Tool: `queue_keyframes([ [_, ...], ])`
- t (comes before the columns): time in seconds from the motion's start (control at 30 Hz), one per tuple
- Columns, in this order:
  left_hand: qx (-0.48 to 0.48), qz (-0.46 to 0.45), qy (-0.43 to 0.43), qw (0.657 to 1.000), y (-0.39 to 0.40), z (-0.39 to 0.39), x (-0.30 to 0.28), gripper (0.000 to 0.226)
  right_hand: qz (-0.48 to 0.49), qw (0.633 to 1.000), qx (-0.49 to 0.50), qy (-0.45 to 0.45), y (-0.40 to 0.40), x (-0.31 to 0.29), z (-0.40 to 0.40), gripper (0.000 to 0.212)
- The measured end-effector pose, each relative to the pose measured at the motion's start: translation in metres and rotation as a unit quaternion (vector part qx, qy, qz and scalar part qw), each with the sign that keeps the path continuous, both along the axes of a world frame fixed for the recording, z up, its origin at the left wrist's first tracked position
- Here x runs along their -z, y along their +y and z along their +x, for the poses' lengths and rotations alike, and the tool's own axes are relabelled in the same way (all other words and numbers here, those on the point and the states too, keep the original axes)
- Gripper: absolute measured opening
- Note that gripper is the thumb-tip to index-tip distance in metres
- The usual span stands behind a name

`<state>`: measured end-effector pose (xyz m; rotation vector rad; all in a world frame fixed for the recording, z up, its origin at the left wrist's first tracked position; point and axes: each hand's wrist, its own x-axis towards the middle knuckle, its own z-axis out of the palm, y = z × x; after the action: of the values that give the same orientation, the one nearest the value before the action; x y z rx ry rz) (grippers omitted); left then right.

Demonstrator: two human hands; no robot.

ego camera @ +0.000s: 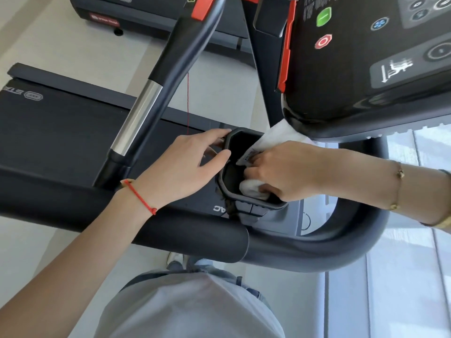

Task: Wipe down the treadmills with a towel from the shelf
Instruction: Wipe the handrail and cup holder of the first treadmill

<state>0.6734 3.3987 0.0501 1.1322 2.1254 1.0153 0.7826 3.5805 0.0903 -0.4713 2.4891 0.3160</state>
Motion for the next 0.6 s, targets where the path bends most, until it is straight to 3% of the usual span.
queue_keyframes([
  [0.1, 0.004, 0.000, -0.007, 1.000, -0.001, 0.001, 0.000, 0.052, 0.046, 0.999, -0.013, -0.014, -0.006, 0.001, -0.007, 0.013],
  [0.23, 0.007, -0.007, -0.013, 1.000, -0.003, 0.000, 0.003, 0.053, 0.034, 0.999, -0.011, -0.024, -0.006, 0.000, -0.010, 0.013],
  [0.47, 0.007, 0.002, -0.019, 1.000, -0.003, -0.002, 0.007, 0.056, -0.118, 0.977, 0.165, -0.067, 0.004, -0.021, -0.008, 0.018],
  [0.6, 0.012, 0.006, -0.023, 1.000, -0.002, -0.004, 0.009, 0.057, -0.239, 0.927, 0.283, -0.051, 0.007, -0.038, 0.001, 0.013],
])
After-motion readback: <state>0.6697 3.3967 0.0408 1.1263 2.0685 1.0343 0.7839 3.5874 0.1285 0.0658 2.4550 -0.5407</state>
